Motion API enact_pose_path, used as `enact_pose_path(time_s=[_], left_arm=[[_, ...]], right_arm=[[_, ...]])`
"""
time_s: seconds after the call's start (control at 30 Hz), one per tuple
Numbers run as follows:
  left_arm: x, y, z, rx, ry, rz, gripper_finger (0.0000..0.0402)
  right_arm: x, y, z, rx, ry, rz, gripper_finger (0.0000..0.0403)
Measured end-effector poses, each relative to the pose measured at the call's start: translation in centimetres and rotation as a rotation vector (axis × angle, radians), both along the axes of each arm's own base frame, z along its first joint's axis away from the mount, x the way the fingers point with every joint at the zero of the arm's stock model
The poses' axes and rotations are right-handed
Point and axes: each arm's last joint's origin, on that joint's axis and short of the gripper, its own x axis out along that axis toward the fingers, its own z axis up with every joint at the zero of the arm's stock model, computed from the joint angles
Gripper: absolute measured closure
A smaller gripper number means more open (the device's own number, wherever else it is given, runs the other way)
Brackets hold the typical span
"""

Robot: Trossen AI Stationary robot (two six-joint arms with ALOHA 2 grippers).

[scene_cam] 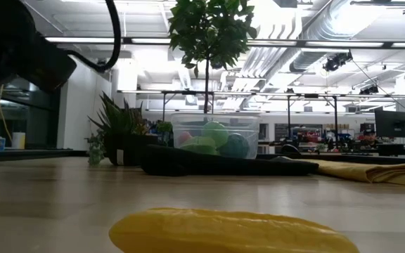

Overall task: Pick and placing Produce into tupperware
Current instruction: Put the top dark red cherry into the transparent bin

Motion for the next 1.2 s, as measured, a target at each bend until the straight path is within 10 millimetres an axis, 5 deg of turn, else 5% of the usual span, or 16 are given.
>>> enact_pose_path(time_s=[0.6,1.2], left_arm=[[-1.1,-3.2,0.1,0.006,-0.11,-0.312,0.0268],[-1.1,-2.9,0.1,0.062,-0.135,-0.404,0.0268]], right_arm=[[-0.1,0.0,-0.1,-0.021,0.014,0.009,0.0279],[-0.1,-0.1,-0.1,-0.022,0.017,0.008,0.0279]])
